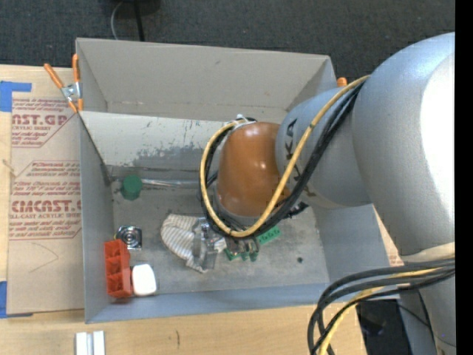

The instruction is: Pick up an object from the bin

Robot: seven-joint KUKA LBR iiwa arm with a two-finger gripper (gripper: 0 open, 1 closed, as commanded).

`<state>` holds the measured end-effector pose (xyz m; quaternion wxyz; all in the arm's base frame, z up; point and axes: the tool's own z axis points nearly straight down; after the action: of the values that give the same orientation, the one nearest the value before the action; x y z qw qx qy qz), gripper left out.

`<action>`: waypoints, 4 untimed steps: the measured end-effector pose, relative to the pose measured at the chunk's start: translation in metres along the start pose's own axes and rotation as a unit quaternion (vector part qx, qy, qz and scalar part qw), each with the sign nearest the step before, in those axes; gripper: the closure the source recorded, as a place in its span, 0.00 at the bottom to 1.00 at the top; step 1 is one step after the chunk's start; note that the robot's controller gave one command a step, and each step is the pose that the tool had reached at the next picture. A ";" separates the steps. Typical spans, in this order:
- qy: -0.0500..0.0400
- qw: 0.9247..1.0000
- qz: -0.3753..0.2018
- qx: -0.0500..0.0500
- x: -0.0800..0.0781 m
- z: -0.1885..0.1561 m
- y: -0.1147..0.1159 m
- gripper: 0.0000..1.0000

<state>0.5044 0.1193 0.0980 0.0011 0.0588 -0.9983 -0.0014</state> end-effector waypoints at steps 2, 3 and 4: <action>0.000 1.000 0.000 0.000 0.000 0.000 0.000 1.00; 0.000 1.000 0.000 0.000 0.000 0.000 0.000 1.00; -0.001 0.999 -0.048 0.000 -0.030 0.027 0.012 0.00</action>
Offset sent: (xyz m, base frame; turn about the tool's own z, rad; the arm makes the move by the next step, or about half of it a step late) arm 0.0000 0.0000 0.0000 0.0000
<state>0.5329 0.1350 0.0715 0.0002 0.1071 -0.9943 -0.0017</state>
